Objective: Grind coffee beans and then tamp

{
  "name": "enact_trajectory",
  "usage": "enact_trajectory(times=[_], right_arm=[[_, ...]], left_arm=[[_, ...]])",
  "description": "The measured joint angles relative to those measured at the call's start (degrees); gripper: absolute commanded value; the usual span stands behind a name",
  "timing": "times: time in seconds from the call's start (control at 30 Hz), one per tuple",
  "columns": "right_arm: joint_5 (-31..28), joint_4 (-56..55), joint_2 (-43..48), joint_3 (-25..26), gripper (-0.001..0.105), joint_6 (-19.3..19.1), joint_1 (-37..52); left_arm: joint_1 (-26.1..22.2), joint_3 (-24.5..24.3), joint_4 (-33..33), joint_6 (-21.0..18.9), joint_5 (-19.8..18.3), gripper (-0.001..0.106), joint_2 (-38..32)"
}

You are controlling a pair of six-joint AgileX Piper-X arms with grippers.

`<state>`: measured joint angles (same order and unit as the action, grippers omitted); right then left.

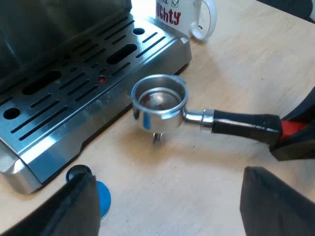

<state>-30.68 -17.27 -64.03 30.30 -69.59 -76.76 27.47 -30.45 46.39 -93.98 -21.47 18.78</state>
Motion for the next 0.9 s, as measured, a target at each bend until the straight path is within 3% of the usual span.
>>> enact_trajectory(times=[0.5, 0.9], right_arm=[[0.46, 6.21, -8.55, 0.0, 0.0, -1.07, 0.0], [0.46, 7.67, -10.02, 0.0, 0.0, -1.07, 0.22]], left_arm=[[0.0, 0.0, 0.0, 0.0, 0.0, 0.062, 0.0], [0.0, 0.0, 0.0, 0.0, 0.0, 0.062, 0.0]])
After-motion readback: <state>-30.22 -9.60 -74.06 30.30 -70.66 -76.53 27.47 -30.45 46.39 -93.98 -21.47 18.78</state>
